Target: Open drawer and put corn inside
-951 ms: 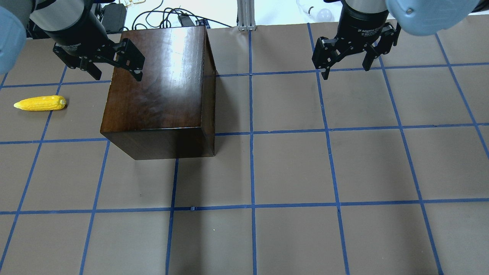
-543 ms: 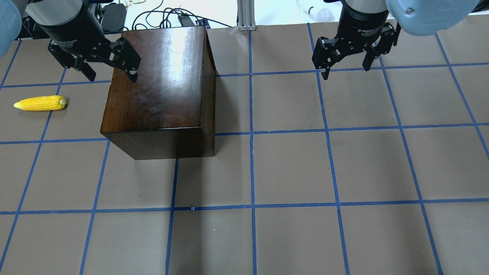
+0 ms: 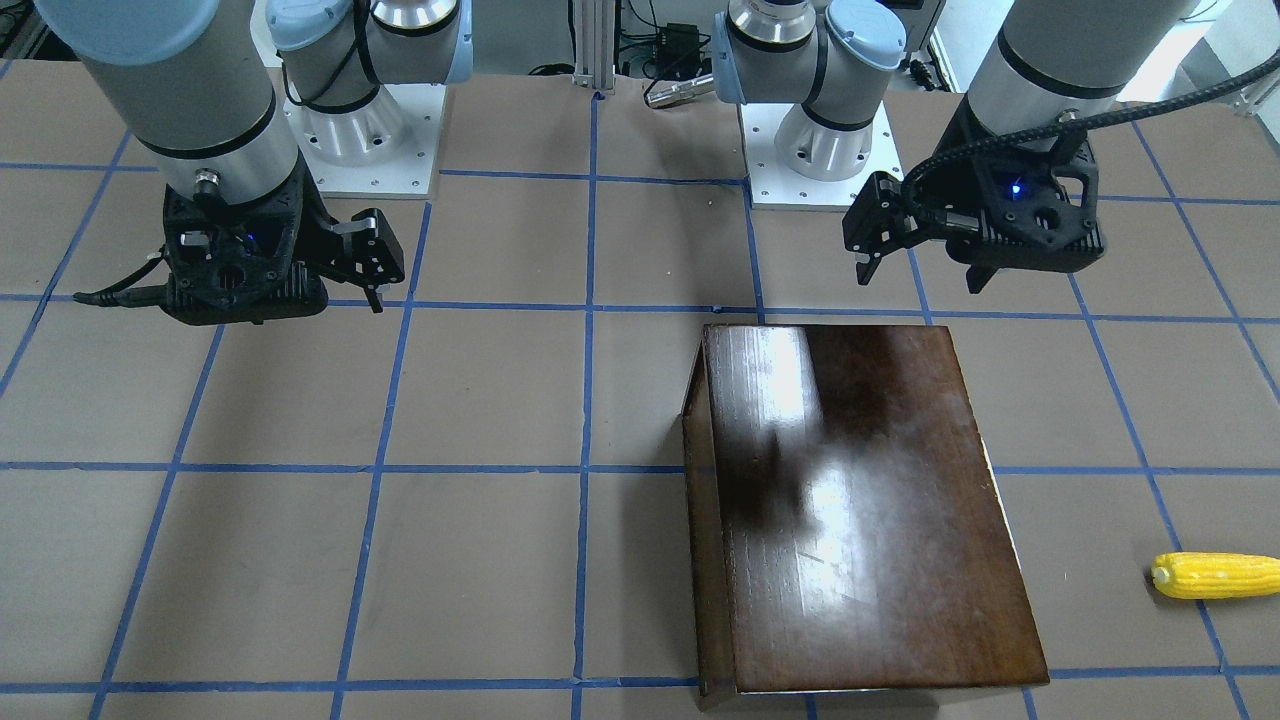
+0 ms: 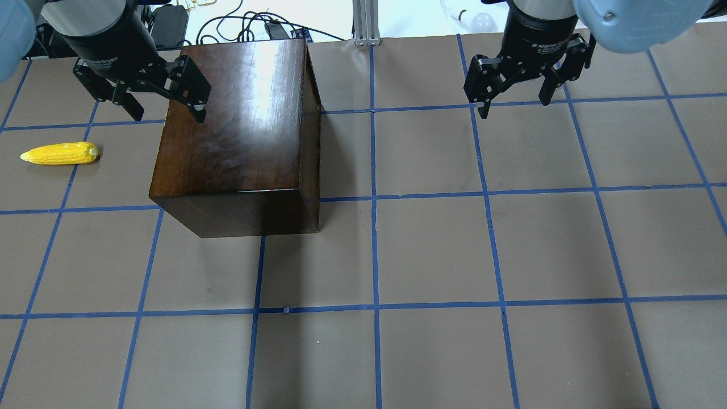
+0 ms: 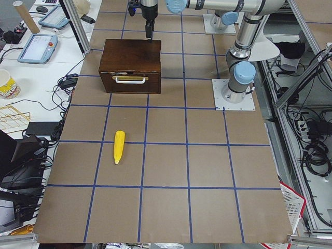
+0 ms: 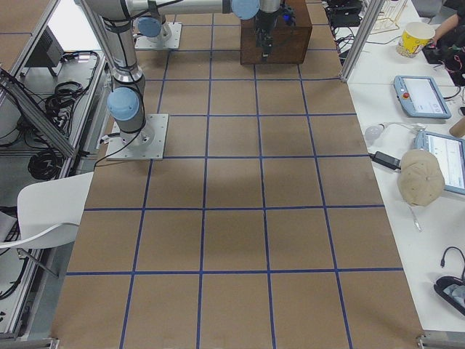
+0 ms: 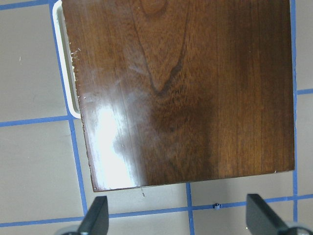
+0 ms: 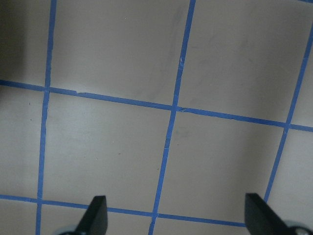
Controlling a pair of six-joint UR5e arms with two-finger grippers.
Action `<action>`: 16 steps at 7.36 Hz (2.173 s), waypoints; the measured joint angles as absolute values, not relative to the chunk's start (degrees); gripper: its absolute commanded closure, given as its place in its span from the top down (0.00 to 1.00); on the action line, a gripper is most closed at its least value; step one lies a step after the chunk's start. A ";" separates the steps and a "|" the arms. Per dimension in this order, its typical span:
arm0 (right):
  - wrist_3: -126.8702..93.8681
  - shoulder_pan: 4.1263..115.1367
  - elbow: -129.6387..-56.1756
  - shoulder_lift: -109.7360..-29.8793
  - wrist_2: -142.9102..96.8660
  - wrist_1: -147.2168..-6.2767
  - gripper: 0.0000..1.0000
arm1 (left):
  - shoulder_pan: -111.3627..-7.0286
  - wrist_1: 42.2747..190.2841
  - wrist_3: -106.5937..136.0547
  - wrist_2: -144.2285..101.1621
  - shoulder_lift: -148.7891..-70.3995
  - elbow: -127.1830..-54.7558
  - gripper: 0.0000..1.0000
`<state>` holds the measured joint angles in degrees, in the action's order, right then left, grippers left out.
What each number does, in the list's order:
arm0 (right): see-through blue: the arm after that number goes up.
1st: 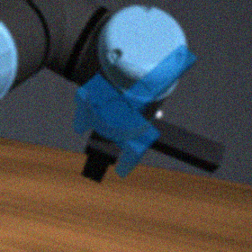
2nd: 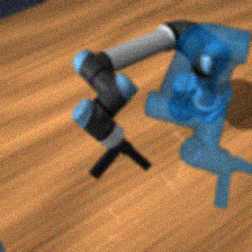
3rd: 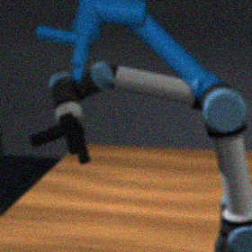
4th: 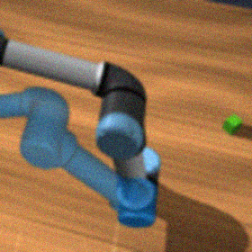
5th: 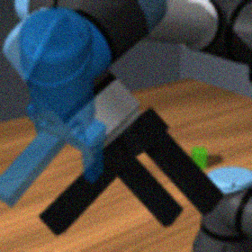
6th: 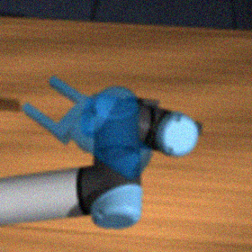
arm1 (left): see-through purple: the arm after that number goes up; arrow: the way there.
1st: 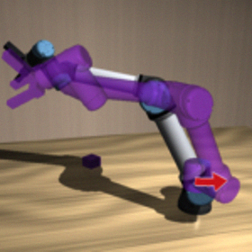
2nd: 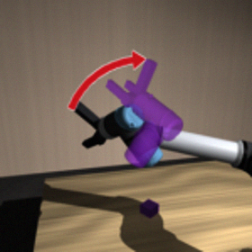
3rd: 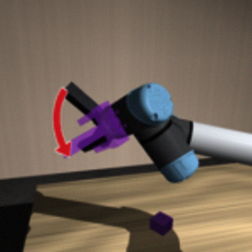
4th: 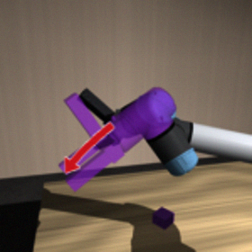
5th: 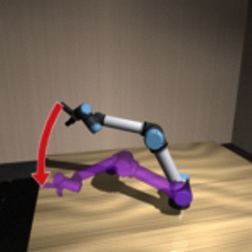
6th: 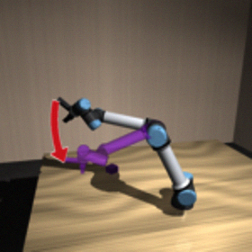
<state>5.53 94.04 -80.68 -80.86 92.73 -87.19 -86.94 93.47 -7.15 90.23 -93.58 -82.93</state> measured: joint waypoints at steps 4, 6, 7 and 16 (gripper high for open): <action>5.54 94.04 -80.69 -80.86 92.72 -87.22 1.00 | -82.22 93.37 -9.29 87.88 -94.54 -81.86 1.00; 5.52 94.04 -80.68 -80.86 92.73 -87.23 1.00 | -75.25 93.86 -13.03 87.43 -96.70 -80.22 1.00; 5.48 94.04 -80.68 -80.86 92.74 -87.21 1.00 | -71.31 94.07 -17.61 87.35 -98.29 -79.80 1.00; 5.54 94.04 -80.68 -80.86 92.75 -87.25 1.00 | -61.38 88.93 -37.03 69.22 -117.64 -75.64 1.00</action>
<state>5.54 94.04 -80.68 -80.86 92.75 -87.25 -61.38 88.93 -37.03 69.22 -117.64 -75.64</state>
